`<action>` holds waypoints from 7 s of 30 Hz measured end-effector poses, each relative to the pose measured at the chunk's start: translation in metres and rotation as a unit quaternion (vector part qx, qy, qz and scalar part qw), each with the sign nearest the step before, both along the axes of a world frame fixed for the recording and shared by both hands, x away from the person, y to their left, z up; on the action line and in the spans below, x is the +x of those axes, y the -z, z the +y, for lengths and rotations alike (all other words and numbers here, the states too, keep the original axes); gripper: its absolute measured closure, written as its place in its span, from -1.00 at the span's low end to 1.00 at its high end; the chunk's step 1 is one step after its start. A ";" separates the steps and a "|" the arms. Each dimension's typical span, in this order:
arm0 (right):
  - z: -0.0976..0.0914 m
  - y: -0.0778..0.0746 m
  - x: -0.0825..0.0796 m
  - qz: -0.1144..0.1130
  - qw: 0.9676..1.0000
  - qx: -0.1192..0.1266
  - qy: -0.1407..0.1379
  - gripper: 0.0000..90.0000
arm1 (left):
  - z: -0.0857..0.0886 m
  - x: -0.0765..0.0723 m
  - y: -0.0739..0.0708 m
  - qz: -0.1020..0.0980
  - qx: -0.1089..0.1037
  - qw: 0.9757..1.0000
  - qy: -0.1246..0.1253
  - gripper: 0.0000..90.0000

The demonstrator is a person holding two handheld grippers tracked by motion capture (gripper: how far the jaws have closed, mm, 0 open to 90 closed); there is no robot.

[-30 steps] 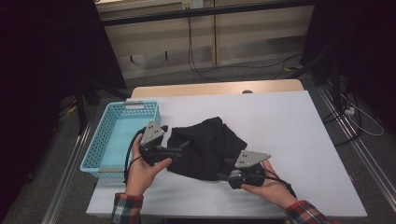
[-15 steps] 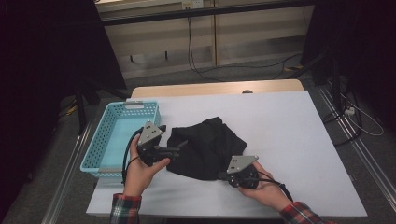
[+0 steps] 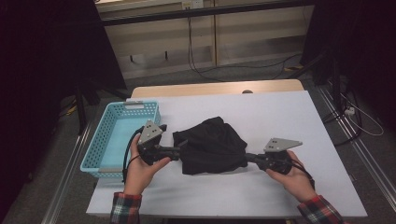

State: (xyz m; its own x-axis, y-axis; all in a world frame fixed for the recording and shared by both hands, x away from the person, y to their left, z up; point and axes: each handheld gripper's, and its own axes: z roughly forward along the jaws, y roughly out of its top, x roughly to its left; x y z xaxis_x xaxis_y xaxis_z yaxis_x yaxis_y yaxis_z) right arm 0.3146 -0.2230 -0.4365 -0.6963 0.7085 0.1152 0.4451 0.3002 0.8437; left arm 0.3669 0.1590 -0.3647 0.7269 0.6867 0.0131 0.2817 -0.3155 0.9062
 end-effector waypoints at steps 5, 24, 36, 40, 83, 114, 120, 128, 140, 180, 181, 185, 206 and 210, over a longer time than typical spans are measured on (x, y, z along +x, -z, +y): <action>-0.027 -0.002 0.002 -0.005 0.999 -0.007 0.049 1.00 | 0.000 0.002 0.001 0.001 -0.001 1.000 -0.002 -0.85; -0.032 0.002 0.003 -0.016 0.998 -0.015 0.050 0.62 | -0.004 0.003 0.009 0.009 0.012 1.000 0.004 -0.85; 0.015 -0.006 -0.007 -0.045 0.999 -0.014 -0.010 -0.21 | -0.006 0.002 0.010 0.011 0.015 1.000 0.008 -0.85; 0.028 -0.005 -0.009 -0.045 0.998 -0.019 -0.029 -0.26 | -0.006 0.001 0.012 0.014 0.014 1.000 0.011 -0.85; -0.013 -0.001 -0.005 -0.037 0.998 0.012 0.046 -0.72 | -0.081 -0.036 0.068 0.088 0.054 0.974 0.204 -0.48; -0.018 0.000 -0.005 -0.040 0.997 0.009 0.064 -0.74 | -0.079 -0.030 0.059 0.095 0.063 0.977 0.178 0.98; -0.012 0.003 -0.007 -0.046 0.997 -0.012 0.057 -0.76 | -0.046 -0.017 0.036 0.083 -0.020 0.989 0.124 0.98; -0.003 0.009 -0.007 -0.042 0.998 -0.031 0.042 -0.76 | -0.024 -0.014 0.021 0.063 -0.068 0.992 0.082 0.99; -0.009 0.011 -0.005 -0.032 0.998 -0.023 0.047 -0.66 | 0.003 -0.008 0.012 0.058 -0.085 0.994 0.031 0.99; 0.048 0.022 -0.012 -0.015 0.992 -0.087 -0.092 0.15 | 0.045 -0.002 0.009 0.047 -0.097 0.993 -0.052 0.99; 0.050 0.022 -0.012 -0.015 0.991 -0.094 -0.094 0.16 | 0.044 -0.002 0.009 0.047 -0.095 0.993 -0.051 0.99; 0.051 0.023 -0.011 -0.010 0.991 -0.101 -0.085 0.45 | 0.042 -0.002 0.010 0.047 -0.093 0.994 -0.046 0.99; -0.032 -0.007 -0.008 -0.008 0.999 0.001 0.034 0.86 | 0.004 -0.007 0.012 0.061 -0.087 0.994 0.017 0.99; -0.040 -0.001 -0.003 0.007 0.998 0.006 0.057 0.83 | 0.002 -0.004 0.018 0.069 -0.079 0.994 0.009 1.00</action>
